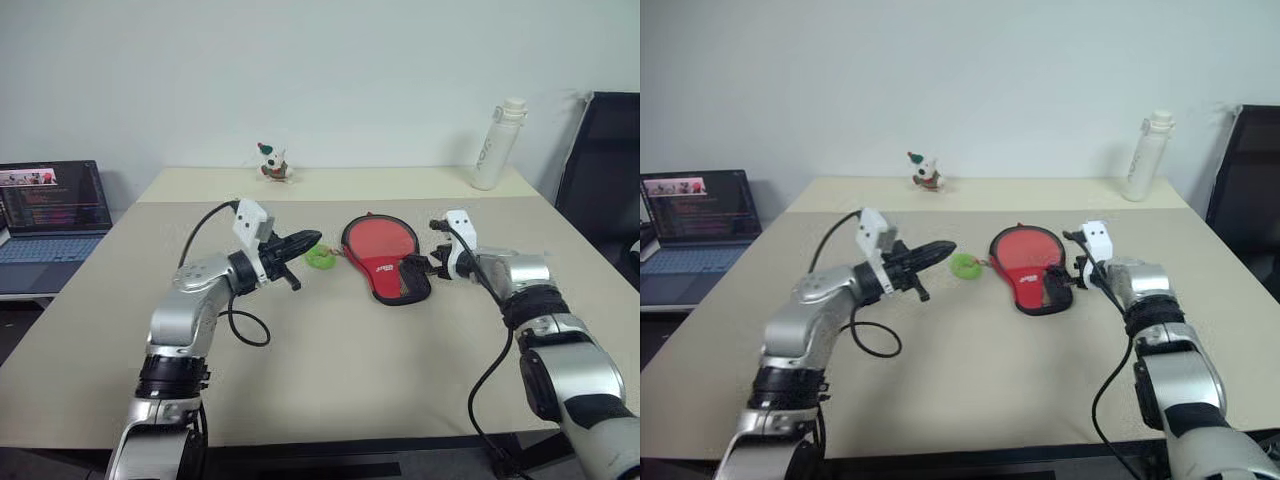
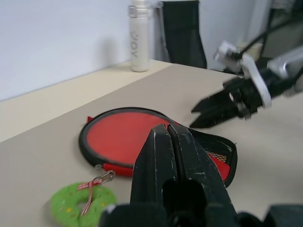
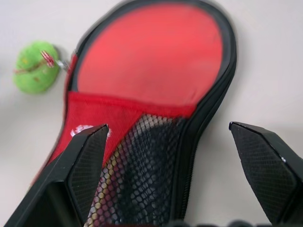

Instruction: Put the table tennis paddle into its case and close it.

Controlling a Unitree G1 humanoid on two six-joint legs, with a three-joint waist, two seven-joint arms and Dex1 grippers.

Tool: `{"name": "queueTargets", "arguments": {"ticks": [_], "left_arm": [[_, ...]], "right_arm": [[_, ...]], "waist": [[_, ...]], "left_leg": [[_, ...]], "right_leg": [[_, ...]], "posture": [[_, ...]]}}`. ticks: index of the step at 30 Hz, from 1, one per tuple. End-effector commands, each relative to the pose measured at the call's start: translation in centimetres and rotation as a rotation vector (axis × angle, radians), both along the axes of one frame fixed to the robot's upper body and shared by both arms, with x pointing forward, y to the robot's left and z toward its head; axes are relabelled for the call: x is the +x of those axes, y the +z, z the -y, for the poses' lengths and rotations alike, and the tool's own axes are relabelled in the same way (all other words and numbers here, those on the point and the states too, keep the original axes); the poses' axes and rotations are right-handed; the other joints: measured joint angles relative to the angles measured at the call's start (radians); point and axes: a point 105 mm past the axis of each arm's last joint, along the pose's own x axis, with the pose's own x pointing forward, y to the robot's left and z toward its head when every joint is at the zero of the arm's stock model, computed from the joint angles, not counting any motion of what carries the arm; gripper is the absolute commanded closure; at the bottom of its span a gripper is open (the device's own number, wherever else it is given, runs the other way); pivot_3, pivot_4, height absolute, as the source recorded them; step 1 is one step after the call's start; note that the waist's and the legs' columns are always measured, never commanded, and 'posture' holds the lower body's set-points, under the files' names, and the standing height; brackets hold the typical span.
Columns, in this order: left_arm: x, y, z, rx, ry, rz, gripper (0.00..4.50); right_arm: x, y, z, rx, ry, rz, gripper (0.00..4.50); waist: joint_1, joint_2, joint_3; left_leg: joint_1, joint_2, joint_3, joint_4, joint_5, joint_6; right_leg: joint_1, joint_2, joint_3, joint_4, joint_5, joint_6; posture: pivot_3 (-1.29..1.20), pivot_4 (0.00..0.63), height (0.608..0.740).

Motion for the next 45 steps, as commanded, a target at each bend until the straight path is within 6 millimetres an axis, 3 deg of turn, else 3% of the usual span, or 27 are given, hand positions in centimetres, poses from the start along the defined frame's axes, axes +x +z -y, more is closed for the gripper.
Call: {"name": "queueTargets", "arguments": {"ticks": [1, 5, 14, 18, 29, 40, 45], "left_arm": [[-1.1, 1.5, -1.2, -0.017, 0.043, 0.044, 4.44], [-1.3, 0.9, -2.3, -0.021, 0.094, 0.027, 4.44], [-1.2, 0.9, -2.3, -0.012, 0.105, 0.028, 4.44], [-1.3, 0.6, -2.2, -0.002, 0.103, 0.026, 4.50], [-1.7, -0.7, -3.0, 0.029, 0.109, -0.007, 4.50], [-7.8, -3.4, -2.9, 0.114, -0.208, -0.187, 4.50], [-10.3, -4.2, -3.7, 0.174, -0.294, -0.247, 4.50]], "right_arm": [[0.7, 1.0, -0.1, -0.022, 0.008, 0.057, 0.00], [0.8, -0.2, -0.8, -0.028, 0.008, 0.040, 0.00], [0.5, -2.2, -3.8, -0.048, 0.070, -0.004, 0.00], [0.2, -3.4, -4.2, -0.067, 0.059, -0.045, 0.91], [0.0, -4.2, -3.3, 0.010, -0.009, -0.108, 4.43], [-0.5, -3.2, -4.2, 0.147, -0.017, -0.190, 4.48], [-2.6, -2.8, -6.1, 0.169, 0.048, -0.269, 4.48]], "waist": [[-0.001, 0.000, 0.000], [-0.005, 0.000, 0.000], [-0.013, 0.000, 0.000], [-0.023, 0.000, 0.000], [-0.028, 0.000, 0.000], [-0.029, 0.000, 0.000], [-0.030, 0.000, 0.000]], "left_leg": [[0.000, 0.000, 0.000, 0.000, 0.000, 0.000], [0.001, 0.000, 0.000, 0.001, 0.000, 0.000], [0.001, 0.001, -0.001, 0.007, 0.000, 0.000], [0.002, 0.002, -0.001, 0.007, 0.000, 0.000], [0.006, 0.001, -0.003, 0.008, 0.000, 0.000], [0.006, 0.001, -0.003, 0.006, -0.001, 0.000], [0.006, 0.002, -0.003, 0.005, -0.001, 0.000]], "right_leg": [[0.000, 0.000, 0.000, 0.000, 0.000, 0.000], [0.000, 0.000, 0.000, 0.002, 0.000, 0.000], [0.000, 0.001, 0.001, 0.007, 0.000, 0.000], [0.003, 0.001, 0.000, 0.008, 0.000, 0.000], [0.008, 0.001, -0.001, 0.006, 0.000, 0.000], [0.008, 0.001, -0.001, 0.005, 0.000, 0.000], [0.008, 0.001, -0.001, 0.004, 0.000, 0.000]], "posture": [[0.00, 0.150, 0.740], [0.00, 0.150, 0.740], [0.00, 0.150, 0.740], [0.00, 0.150, 0.740], [0.00, 0.150, 0.740], [0.00, 0.150, 0.740], [0.00, 0.150, 0.740]]}}
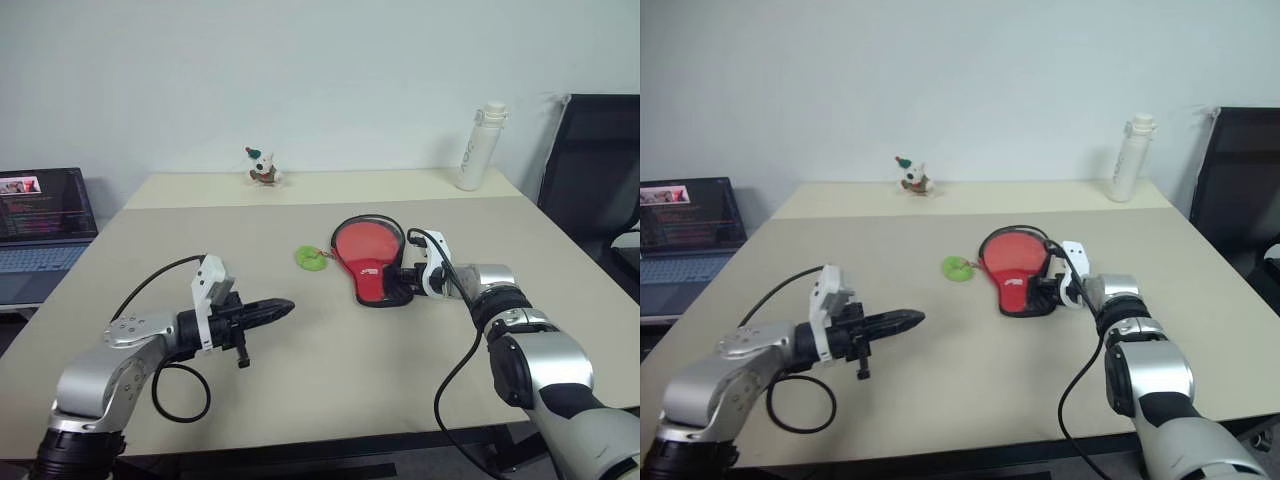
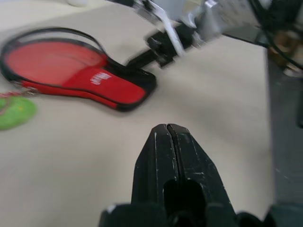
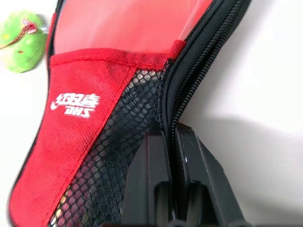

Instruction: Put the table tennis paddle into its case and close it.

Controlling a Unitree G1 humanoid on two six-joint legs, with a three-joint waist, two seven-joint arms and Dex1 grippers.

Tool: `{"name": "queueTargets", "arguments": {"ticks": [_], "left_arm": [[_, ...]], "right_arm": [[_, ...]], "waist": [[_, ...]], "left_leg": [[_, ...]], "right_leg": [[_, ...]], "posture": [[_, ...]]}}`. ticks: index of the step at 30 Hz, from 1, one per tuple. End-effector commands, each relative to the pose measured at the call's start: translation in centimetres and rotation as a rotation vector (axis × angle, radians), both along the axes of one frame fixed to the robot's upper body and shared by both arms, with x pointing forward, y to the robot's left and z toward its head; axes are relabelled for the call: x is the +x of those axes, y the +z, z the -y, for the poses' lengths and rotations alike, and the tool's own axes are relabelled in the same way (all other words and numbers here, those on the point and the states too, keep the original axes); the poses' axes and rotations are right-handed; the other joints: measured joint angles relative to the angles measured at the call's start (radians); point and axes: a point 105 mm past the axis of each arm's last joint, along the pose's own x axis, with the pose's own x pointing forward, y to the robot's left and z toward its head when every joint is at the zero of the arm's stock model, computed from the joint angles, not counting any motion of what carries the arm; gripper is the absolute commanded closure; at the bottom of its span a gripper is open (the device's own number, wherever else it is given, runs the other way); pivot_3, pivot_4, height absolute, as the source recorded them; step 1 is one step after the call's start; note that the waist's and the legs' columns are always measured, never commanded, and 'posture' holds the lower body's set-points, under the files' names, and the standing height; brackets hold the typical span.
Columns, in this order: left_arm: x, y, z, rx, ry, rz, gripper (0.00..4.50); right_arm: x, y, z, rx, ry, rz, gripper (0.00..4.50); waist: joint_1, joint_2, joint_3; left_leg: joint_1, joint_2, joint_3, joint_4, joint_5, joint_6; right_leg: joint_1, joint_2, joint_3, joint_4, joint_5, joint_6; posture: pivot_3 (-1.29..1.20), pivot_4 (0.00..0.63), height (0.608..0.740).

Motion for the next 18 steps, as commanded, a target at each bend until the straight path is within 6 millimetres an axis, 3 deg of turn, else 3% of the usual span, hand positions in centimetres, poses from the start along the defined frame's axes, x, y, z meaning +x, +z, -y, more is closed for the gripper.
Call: {"name": "queueTargets", "arguments": {"ticks": [1, 4, 10, 18], "left_arm": [[-1.9, 1.1, -0.4, 0.027, -0.073, 0.024, 4.50], [-2.6, 1.0, -0.8, 0.046, -0.086, 0.011, 4.50], [-3.3, 1.4, -1.1, 0.071, -0.086, 0.021, 4.50], [-4.5, 1.3, -0.2, 0.084, -0.135, 0.002, 4.50]], "right_arm": [[-2.4, -0.2, -2.1, 0.035, 0.062, -0.074, 4.48], [-5.2, -0.7, -3.4, 0.038, 0.076, -0.111, 4.48], [-10.7, -1.5, -3.6, 0.038, 0.088, -0.165, 4.48], [-14.4, -1.7, -2.0, 0.028, 0.155, -0.106, 4.48]], "waist": [[0.000, 0.000, 0.000], [0.002, 0.000, 0.000], [0.003, -0.001, -0.001], [0.007, -0.002, -0.001]], "left_leg": [[0.000, 0.000, 0.000, -0.001, 0.000, 0.000], [0.000, 0.000, 0.000, -0.005, 0.000, 0.000], [-0.001, -0.001, 0.000, -0.009, 0.000, -0.001], [-0.003, -0.001, 0.000, -0.010, -0.001, -0.001]], "right_leg": [[-0.001, 0.000, 0.000, -0.001, 0.000, 0.000], [-0.002, 0.000, 0.000, -0.002, -0.001, -0.001], [-0.004, -0.001, 0.000, -0.003, -0.003, -0.002], [-0.003, -0.001, -0.001, -0.009, -0.003, -0.001]], "posture": [[0.00, 0.150, 0.740], [0.00, 0.150, 0.740], [0.00, 0.150, 0.740], [0.00, 0.150, 0.740]]}}
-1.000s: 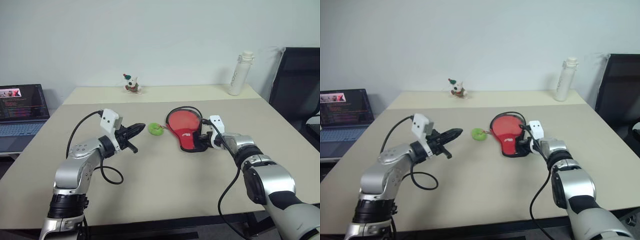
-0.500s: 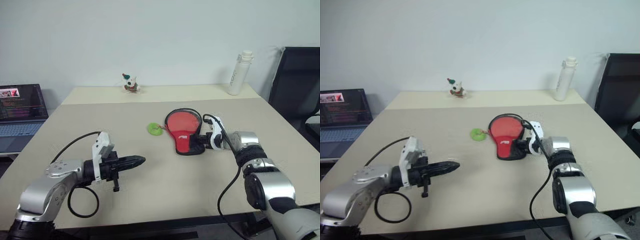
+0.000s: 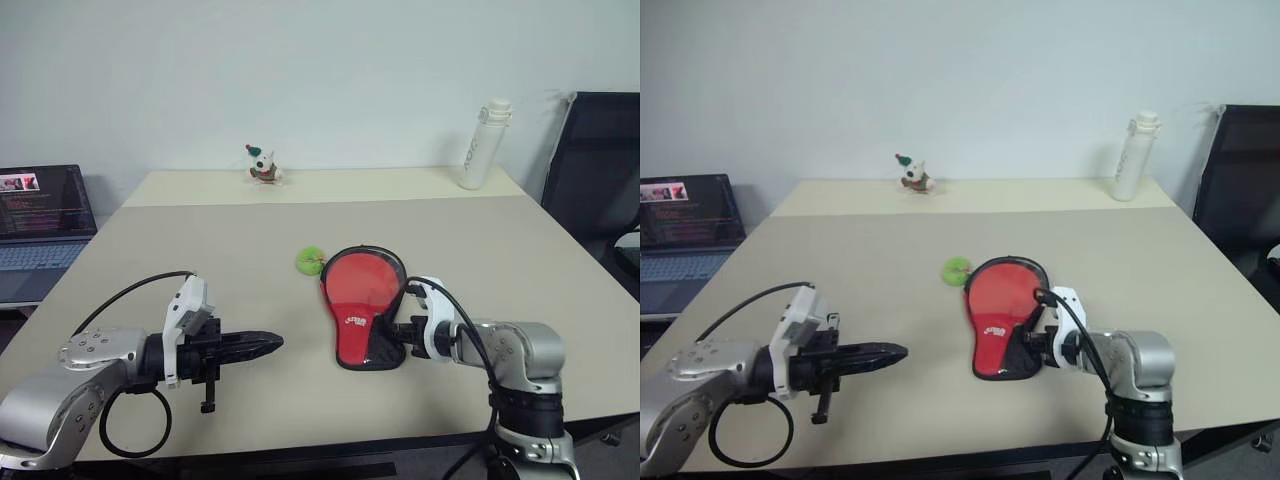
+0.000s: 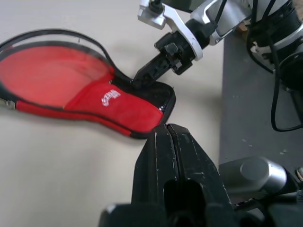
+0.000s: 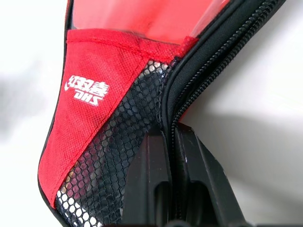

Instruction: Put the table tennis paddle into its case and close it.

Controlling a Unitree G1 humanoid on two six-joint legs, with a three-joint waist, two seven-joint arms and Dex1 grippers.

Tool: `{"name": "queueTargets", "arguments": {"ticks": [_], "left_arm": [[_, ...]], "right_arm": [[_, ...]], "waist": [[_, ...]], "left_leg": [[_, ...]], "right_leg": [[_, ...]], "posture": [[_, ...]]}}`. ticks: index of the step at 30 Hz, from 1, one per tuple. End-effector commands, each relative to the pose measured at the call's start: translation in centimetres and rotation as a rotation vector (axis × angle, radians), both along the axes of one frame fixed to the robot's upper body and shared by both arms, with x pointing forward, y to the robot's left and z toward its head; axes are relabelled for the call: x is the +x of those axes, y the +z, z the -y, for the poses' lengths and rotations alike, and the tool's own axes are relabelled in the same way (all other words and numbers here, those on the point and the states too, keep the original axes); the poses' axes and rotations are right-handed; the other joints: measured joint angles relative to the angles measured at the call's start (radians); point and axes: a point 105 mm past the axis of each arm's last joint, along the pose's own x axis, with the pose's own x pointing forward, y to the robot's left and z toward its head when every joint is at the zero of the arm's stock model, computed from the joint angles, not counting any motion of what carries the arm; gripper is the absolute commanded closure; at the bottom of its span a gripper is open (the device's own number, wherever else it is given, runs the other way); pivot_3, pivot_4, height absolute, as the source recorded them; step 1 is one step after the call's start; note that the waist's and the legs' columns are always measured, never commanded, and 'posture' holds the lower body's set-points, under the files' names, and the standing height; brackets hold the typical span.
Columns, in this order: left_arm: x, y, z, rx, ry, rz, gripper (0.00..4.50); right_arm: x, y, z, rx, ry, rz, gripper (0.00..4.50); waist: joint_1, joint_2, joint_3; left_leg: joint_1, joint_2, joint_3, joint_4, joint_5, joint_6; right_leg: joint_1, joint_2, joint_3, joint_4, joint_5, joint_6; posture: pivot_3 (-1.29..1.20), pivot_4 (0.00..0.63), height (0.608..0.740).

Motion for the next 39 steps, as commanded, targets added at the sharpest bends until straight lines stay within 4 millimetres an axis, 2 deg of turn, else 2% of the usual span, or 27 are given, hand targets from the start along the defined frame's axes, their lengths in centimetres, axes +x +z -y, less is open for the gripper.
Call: {"name": "queueTargets", "arguments": {"ticks": [1, 14, 18, 24, 30, 33, 37, 39], "left_arm": [[-0.5, 0.8, 0.1, 0.019, -0.019, 0.029, 4.50], [-0.8, 0.6, 0.5, 0.023, -0.049, 0.008, 4.50], [-1.0, 0.6, 0.5, 0.030, -0.059, -0.005, 4.50], [-0.9, 0.5, 0.7, 0.031, -0.064, -0.007, 4.50], [-0.3, 0.6, 1.1, 0.028, -0.064, 0.009, 4.50], [-0.2, 0.5, 1.2, 0.023, -0.059, 0.014, 4.50], [-0.1, 0.4, 1.3, 0.017, -0.053, 0.015, 4.50], [0.0, 0.3, 1.3, 0.014, -0.049, 0.017, 4.50]], "right_arm": [[-1.7, 0.0, 0.1, 0.005, 0.063, 0.000, 4.48], [-6.5, -0.8, 0.3, 0.043, 0.153, -0.060, 4.48], [-7.8, -1.2, 1.1, 0.029, 0.159, -0.101, 4.48], [-8.5, -0.9, 1.0, 0.050, 0.120, -0.153, 4.48], [-7.9, -0.7, 0.7, 0.059, 0.001, -0.220, 4.48], [-7.8, -0.6, 0.4, 0.089, -0.041, -0.225, 3.69], [-7.8, -0.1, -0.1, 0.124, -0.033, -0.208, 2.31], [-7.7, 0.0, 0.3, 0.110, -0.025, -0.203, 1.61]], "waist": [[0.001, 0.000, 0.000], [0.006, -0.001, 0.000], [0.006, -0.001, 0.000], [0.009, -0.001, 0.000], [0.010, -0.002, -0.001], [0.010, -0.003, -0.001], [0.010, -0.003, -0.001], [0.011, -0.003, -0.001]], "left_leg": [[0.000, 0.000, 0.000, 0.000, 0.000, 0.000], [-0.001, 0.000, 0.000, -0.001, 0.000, 0.000], [-0.001, 0.000, -0.001, -0.001, 0.000, 0.000], [-0.001, 0.000, -0.001, -0.001, 0.000, 0.001], [-0.001, 0.000, -0.001, 0.000, 0.000, 0.001], [-0.001, 0.000, -0.001, 0.000, 0.000, 0.001], [-0.001, 0.001, -0.001, 0.000, 0.000, 0.001], [-0.001, 0.001, -0.002, 0.000, 0.000, 0.001]], "right_leg": [[0.000, 0.000, 0.000, 0.000, 0.000, 0.000], [0.001, 0.000, 0.000, -0.005, 0.000, 0.000], [0.001, 0.000, 0.000, -0.005, 0.000, 0.000], [0.002, 0.000, 0.000, -0.006, 0.000, 0.001], [0.002, 0.001, 0.000, -0.006, 0.000, 0.001], [0.002, 0.001, 0.000, -0.006, 0.000, 0.002], [0.002, 0.001, 0.000, -0.006, 0.000, 0.002], [0.003, 0.001, 0.000, -0.006, 0.001, 0.002]], "posture": [[0.00, 0.150, 0.740], [0.00, 0.150, 0.740], [0.00, 0.150, 0.740], [0.00, 0.150, 0.740], [0.00, 0.150, 0.740], [0.00, 0.150, 0.740], [0.00, 0.150, 0.740], [0.00, 0.150, 0.740]]}}
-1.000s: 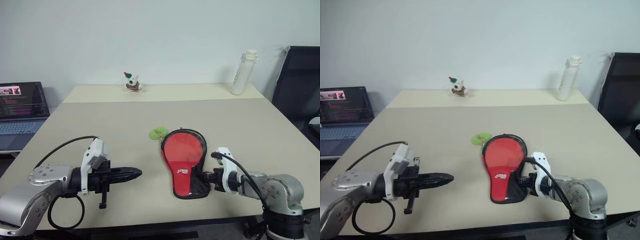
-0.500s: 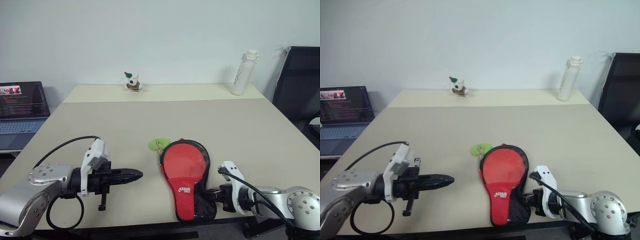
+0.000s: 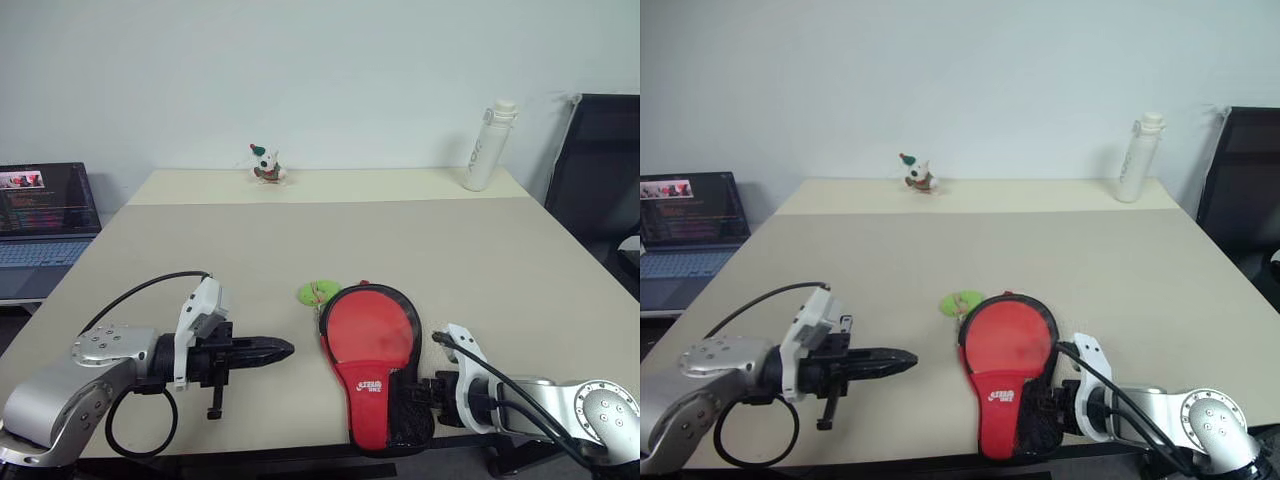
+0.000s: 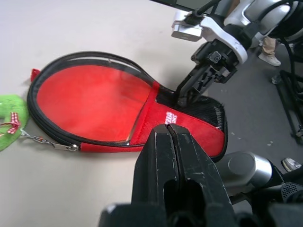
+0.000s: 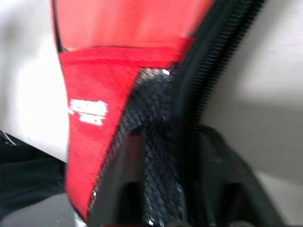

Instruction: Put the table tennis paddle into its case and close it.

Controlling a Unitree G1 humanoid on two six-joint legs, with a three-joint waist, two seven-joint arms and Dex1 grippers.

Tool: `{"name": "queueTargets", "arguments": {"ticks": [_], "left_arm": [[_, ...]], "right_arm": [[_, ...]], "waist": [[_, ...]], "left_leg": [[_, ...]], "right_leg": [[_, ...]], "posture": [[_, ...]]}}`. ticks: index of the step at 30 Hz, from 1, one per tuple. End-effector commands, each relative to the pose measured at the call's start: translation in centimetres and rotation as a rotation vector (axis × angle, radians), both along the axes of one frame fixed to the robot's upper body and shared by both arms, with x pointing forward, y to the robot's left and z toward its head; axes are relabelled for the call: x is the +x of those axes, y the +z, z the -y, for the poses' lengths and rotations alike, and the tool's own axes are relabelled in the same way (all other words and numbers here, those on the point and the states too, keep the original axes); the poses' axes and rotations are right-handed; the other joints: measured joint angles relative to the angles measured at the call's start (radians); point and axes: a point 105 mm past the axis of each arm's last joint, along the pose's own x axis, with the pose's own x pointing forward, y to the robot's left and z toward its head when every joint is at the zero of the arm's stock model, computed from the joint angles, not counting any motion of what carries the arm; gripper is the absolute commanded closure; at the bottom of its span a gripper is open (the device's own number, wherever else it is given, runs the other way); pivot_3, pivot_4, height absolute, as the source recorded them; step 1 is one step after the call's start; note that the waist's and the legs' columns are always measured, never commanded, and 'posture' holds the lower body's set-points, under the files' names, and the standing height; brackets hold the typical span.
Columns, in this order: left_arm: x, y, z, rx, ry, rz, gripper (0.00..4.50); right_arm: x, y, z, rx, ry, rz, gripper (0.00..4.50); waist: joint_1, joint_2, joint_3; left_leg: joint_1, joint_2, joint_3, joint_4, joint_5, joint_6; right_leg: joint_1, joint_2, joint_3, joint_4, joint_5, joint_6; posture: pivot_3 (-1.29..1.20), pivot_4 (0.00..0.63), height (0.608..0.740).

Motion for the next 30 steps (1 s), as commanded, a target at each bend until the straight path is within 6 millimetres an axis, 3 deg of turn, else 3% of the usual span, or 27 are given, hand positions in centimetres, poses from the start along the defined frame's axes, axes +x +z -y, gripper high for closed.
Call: {"name": "queueTargets", "arguments": {"ticks": [1, 5, 8, 10, 17, 22, 30], "left_arm": [[0.1, 0.4, 0.2, -0.008, 0.000, 0.032, 4.50], [0.2, 0.2, 0.2, -0.011, 0.006, 0.035, 4.50], [0.2, -0.1, 0.2, -0.014, 0.010, 0.036, 4.50], [0.2, -0.1, 0.2, -0.017, 0.013, 0.037, 4.50], [0.9, -0.1, -0.6, -0.025, 0.072, 0.052, 4.50], [4.3, 0.7, -1.5, -0.045, 0.252, 0.137, 4.50], [6.7, 0.2, -1.9, -0.019, 0.377, 0.159, 4.50]], "right_arm": [[0.0, 1.0, 0.3, 0.004, 0.028, 0.031, 1.26], [1.0, 0.9, 3.6, -0.132, -0.009, 0.039, 0.04], [2.0, 1.1, 5.5, -0.179, -0.044, 0.070, 0.04], [2.1, 1.5, 5.6, -0.150, -0.010, 0.082, 0.04], [2.9, 6.1, 2.9, 0.037, 0.212, 0.342, 0.04], [7.0, 9.8, 1.2, -0.003, 0.250, 0.716, 0.04], [7.0, 8.5, -2.7, 0.006, 0.503, 0.797, 0.04]], "waist": [[0.002, 0.000, 0.000], [0.012, -0.001, 0.000], [0.017, -0.001, -0.001], [0.021, -0.001, -0.001], [0.024, -0.001, -0.001], [0.028, -0.001, -0.001], [0.035, -0.001, -0.001]], "left_leg": [[0.000, 0.000, 0.000, 0.000, 0.000, 0.000], [0.000, -0.001, 0.000, 0.001, 0.000, 0.001], [0.000, -0.001, 0.000, 0.002, -0.002, 0.003], [0.000, -0.001, -0.001, 0.002, -0.002, 0.003], [0.001, 0.000, 0.000, 0.002, -0.002, 0.003], [0.001, 0.000, -0.001, 0.002, -0.002, 0.004], [-0.001, -0.001, 0.000, 0.002, -0.001, 0.003]], "right_leg": [[0.000, 0.000, 0.000, 0.000, 0.000, 0.000], [0.001, -0.001, -0.001, -0.001, 0.000, 0.001], [0.002, -0.001, -0.001, -0.001, 0.001, 0.001], [0.003, -0.001, -0.001, -0.001, 0.001, 0.001], [0.002, -0.001, -0.001, -0.001, 0.001, 0.001], [0.002, -0.001, -0.002, -0.001, 0.001, 0.002], [0.001, -0.001, -0.002, -0.002, 0.001, 0.001]], "posture": [[0.00, 0.150, 0.740], [0.00, 0.150, 0.740], [0.00, 0.150, 0.740], [0.00, 0.150, 0.740], [0.00, 0.150, 0.740], [0.00, 0.150, 0.740], [0.00, 0.150, 0.740]]}}
